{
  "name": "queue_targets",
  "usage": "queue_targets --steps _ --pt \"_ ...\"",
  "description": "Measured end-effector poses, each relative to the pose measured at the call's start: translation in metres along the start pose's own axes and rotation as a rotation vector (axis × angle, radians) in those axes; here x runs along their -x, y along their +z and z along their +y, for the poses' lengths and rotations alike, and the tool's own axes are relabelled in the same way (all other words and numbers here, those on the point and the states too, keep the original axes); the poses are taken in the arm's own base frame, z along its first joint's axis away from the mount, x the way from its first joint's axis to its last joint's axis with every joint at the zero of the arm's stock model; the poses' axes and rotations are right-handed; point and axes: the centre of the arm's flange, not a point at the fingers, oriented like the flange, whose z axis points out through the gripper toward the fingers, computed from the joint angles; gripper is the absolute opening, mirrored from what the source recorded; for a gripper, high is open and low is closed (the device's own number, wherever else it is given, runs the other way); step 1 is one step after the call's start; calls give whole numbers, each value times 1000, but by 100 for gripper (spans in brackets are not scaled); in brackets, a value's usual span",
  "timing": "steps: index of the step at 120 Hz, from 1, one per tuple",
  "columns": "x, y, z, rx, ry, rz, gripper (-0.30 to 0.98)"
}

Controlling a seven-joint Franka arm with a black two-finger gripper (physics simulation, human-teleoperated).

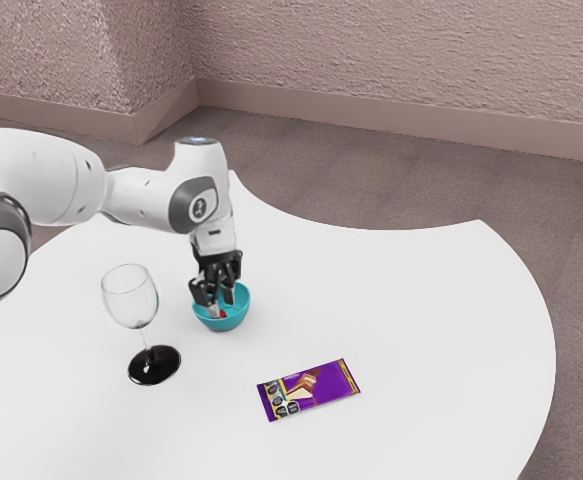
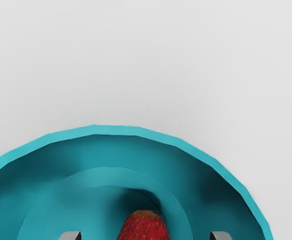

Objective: Take strawberry from the bowl

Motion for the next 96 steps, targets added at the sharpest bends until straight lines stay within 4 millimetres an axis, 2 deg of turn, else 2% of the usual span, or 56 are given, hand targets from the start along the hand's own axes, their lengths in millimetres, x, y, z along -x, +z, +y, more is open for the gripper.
queue_targets --steps 46,96 --pt "-3 6 -8 14 79 3 28" --pt "1 12 -9 29 105 7 23"
